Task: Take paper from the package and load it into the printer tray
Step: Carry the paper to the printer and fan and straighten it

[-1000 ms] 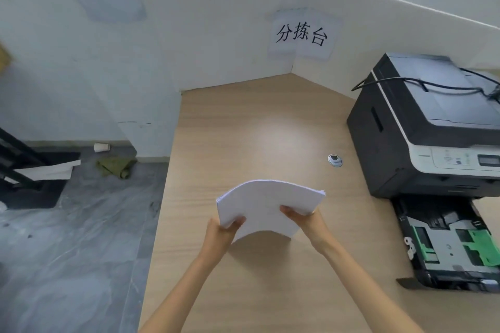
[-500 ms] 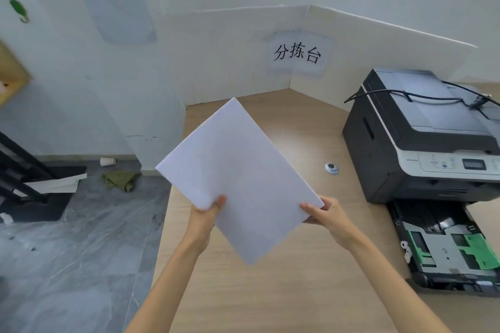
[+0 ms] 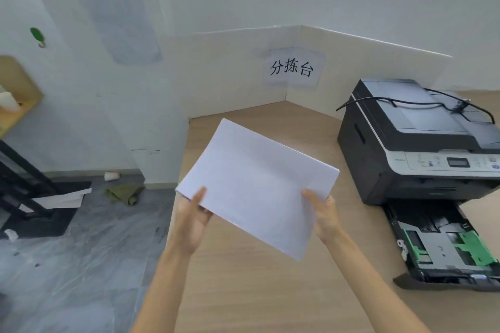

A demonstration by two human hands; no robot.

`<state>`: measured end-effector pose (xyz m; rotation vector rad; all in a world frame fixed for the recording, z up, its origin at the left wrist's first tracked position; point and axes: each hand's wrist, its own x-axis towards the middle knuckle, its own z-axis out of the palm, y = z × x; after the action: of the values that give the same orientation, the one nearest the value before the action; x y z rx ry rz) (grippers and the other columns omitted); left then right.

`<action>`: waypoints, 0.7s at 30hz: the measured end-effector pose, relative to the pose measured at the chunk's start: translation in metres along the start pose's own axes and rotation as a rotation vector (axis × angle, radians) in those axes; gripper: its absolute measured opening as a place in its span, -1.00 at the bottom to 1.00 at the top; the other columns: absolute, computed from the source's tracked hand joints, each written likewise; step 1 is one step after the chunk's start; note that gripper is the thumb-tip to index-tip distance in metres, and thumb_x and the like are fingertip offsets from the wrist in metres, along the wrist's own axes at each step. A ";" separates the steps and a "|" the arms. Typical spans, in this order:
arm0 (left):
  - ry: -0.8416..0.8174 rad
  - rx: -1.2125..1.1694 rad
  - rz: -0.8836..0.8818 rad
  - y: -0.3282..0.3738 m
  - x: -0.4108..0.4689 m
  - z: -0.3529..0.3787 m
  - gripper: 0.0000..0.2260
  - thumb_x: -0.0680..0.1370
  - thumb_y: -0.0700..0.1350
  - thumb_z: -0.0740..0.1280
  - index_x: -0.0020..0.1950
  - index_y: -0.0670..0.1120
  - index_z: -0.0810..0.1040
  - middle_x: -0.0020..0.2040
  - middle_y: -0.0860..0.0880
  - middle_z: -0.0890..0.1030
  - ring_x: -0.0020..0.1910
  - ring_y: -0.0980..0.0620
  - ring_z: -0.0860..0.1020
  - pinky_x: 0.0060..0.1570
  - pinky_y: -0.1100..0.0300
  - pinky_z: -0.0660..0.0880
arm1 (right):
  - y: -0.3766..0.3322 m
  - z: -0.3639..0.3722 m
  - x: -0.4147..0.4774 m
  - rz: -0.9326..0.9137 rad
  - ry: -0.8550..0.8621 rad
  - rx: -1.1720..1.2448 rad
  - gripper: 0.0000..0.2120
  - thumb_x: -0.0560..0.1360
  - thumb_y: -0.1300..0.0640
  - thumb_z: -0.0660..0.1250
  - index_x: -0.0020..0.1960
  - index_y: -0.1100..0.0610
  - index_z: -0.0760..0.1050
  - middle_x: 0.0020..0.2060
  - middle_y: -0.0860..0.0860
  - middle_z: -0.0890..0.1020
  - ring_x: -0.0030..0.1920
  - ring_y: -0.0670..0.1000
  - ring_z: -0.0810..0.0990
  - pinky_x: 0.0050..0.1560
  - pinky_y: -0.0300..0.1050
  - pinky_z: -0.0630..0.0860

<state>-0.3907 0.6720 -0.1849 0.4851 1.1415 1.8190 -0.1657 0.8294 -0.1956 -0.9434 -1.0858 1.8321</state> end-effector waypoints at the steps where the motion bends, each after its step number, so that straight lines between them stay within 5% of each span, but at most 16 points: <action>1: -0.040 0.042 -0.014 0.017 0.003 -0.011 -0.61 0.58 0.01 0.21 0.39 -0.07 0.41 0.09 0.04 0.65 0.05 0.08 0.61 -0.01 0.14 0.59 | -0.002 -0.006 0.000 -0.001 -0.002 -0.008 -0.86 0.50 0.30 0.30 -0.07 0.16 0.62 -0.15 0.04 0.71 -0.16 0.04 0.68 -0.14 -0.05 0.63; 4: -0.123 0.261 -0.218 0.049 0.015 -0.035 -0.56 0.51 0.15 0.21 0.34 0.01 0.47 0.22 0.02 0.61 0.15 -0.01 0.58 0.00 0.09 0.54 | -0.011 -0.022 0.005 0.014 -0.025 -0.065 -0.85 0.48 0.27 0.33 -0.14 0.11 0.66 -0.19 -0.02 0.74 -0.20 0.01 0.70 -0.21 -0.10 0.64; 7: -0.255 0.447 -0.374 0.059 0.024 -0.038 -0.65 0.53 0.09 0.28 0.30 0.07 0.51 0.06 0.10 0.68 -0.01 0.08 0.66 -0.13 0.16 0.59 | -0.020 -0.027 0.009 0.015 -0.084 -0.152 -0.87 0.46 0.26 0.36 -0.14 0.10 0.67 -0.18 0.00 0.74 -0.20 0.03 0.70 -0.24 -0.10 0.64; 10: -0.343 0.633 -0.418 0.050 0.028 -0.027 -0.59 0.40 0.14 0.45 0.23 0.16 0.51 0.13 0.08 0.67 0.08 0.07 0.64 -0.05 0.16 0.58 | -0.023 -0.025 0.012 0.012 -0.147 -0.237 -0.86 0.47 0.27 0.36 -0.12 0.09 0.67 -0.18 0.02 0.74 -0.19 0.06 0.70 -0.22 -0.06 0.64; 14: 0.051 0.723 -0.182 0.001 0.033 -0.009 -0.96 0.50 -0.08 0.39 -0.07 0.02 0.61 -0.01 -0.08 0.69 -0.08 -0.01 0.66 -0.09 0.11 0.56 | -0.016 -0.025 0.015 -0.014 -0.128 -0.310 -0.85 0.48 0.27 0.35 -0.16 0.09 0.66 -0.23 -0.01 0.73 -0.23 0.03 0.68 -0.16 -0.02 0.60; 16: 0.162 0.758 -0.061 -0.019 0.030 -0.004 -0.89 0.53 -0.18 0.33 -0.16 -0.06 0.61 -0.15 -0.09 0.65 -0.17 -0.01 0.59 -0.19 0.13 0.50 | -0.012 -0.026 0.017 -0.016 -0.154 -0.319 -0.88 0.48 0.24 0.37 -0.12 0.07 0.66 -0.21 -0.04 0.73 -0.20 -0.02 0.68 -0.17 -0.08 0.57; 21: 0.149 0.632 0.038 -0.039 0.026 -0.007 -0.84 0.56 -0.23 0.26 0.08 -0.09 0.58 -0.12 0.01 0.63 -0.16 0.11 0.58 -0.19 0.25 0.51 | -0.013 -0.031 0.026 -0.001 -0.270 -0.393 -0.69 0.44 0.05 0.38 0.17 0.04 0.54 0.08 0.10 0.65 0.07 0.03 0.63 0.03 -0.07 0.53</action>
<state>-0.3899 0.6966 -0.2247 0.7394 1.8291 1.5167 -0.1456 0.8668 -0.2000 -0.9278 -1.6565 1.8152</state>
